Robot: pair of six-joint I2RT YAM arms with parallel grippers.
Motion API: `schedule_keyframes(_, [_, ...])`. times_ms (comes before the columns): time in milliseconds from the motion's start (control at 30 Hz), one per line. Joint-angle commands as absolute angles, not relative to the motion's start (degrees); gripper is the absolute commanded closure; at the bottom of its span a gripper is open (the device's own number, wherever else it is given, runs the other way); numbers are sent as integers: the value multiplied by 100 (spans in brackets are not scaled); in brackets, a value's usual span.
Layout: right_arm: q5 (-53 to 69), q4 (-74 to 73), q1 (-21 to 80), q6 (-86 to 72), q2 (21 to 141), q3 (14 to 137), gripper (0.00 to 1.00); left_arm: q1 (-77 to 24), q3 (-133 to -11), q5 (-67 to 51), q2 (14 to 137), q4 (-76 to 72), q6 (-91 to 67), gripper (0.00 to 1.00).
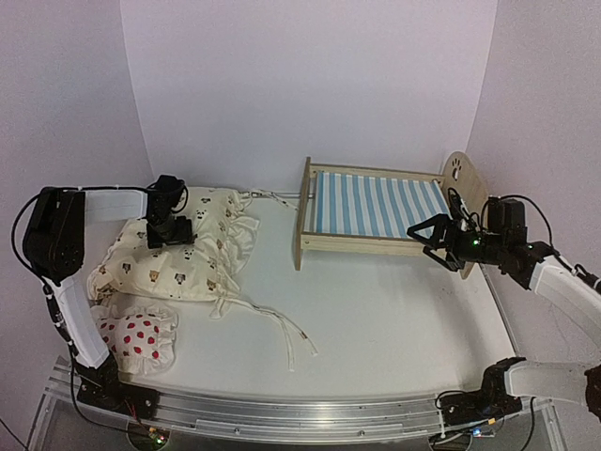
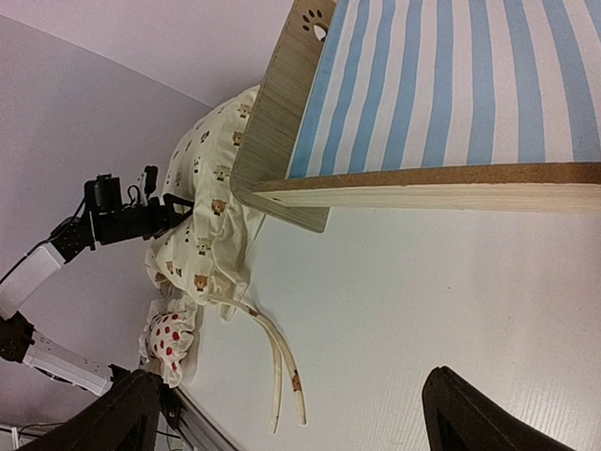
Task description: Set up the pet bed
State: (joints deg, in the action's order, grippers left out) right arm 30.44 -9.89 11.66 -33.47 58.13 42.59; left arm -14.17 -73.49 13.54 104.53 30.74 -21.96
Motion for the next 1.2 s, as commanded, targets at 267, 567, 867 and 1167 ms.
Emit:
schedule_keyframes(267, [3239,-1038,1178,-3328,5580,4284,2,-1650,-7181,1177,10298,2388,-1583,100])
schedule_keyframes(567, [3312,-1065,1173,-3319,5475,4443,2,-2372,-7709,951,9274,2835,-1438,100])
schedule_keyframes(867, [3419,-1081,1176,-3282,5377,4613,2,-3508,-8237,870,8532,3671,-1334,100])
schedule_keyframes(1167, [3415,-1090,1176,-3313,5382,4632,2,-4062,-8112,2573,8329,4021,-1748,35])
